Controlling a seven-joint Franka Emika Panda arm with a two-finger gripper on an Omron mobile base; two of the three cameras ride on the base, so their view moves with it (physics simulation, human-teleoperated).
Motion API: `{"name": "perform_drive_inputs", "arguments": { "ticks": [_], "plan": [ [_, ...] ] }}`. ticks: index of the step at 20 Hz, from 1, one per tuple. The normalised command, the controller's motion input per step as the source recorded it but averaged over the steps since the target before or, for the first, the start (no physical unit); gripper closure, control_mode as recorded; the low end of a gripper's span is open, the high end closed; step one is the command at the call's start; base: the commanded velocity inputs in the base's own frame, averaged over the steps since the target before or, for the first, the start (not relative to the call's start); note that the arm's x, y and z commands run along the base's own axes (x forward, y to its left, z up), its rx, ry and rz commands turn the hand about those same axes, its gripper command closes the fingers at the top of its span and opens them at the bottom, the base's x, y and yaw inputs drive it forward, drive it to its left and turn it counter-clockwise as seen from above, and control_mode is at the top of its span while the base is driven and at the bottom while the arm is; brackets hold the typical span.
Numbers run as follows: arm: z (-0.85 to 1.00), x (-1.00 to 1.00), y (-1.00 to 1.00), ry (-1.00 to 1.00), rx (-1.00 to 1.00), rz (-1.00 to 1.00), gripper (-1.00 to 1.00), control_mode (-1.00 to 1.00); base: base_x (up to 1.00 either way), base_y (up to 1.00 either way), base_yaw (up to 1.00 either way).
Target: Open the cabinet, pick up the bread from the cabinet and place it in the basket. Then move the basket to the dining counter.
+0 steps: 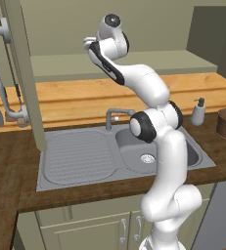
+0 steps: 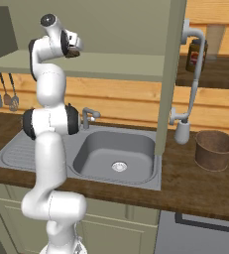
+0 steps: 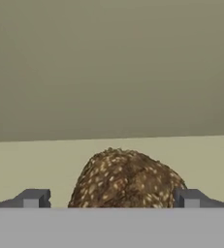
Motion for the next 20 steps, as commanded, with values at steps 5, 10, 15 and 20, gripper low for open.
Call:
{"name": "perform_drive_inputs", "arguments": {
  "ticks": [5,10,15,20],
  "plan": [
    [-0.39,0.07,-0.17,-0.01,-0.03,0.02,-1.00,-1.00,0.00,0.00,0.00],
    [-0.39,0.26,-0.04,0.00,-0.03,0.01,-1.00,-1.00,0.00,0.00,0.00],
    [-0.40,0.33,0.00,-0.02,0.00,0.01,-1.00,-1.00,0.00,0.00,0.00],
    [-0.78,0.25,0.00,0.00,0.00,0.00,1.00,-1.00,0.00,0.00,0.00]
  ]
}}
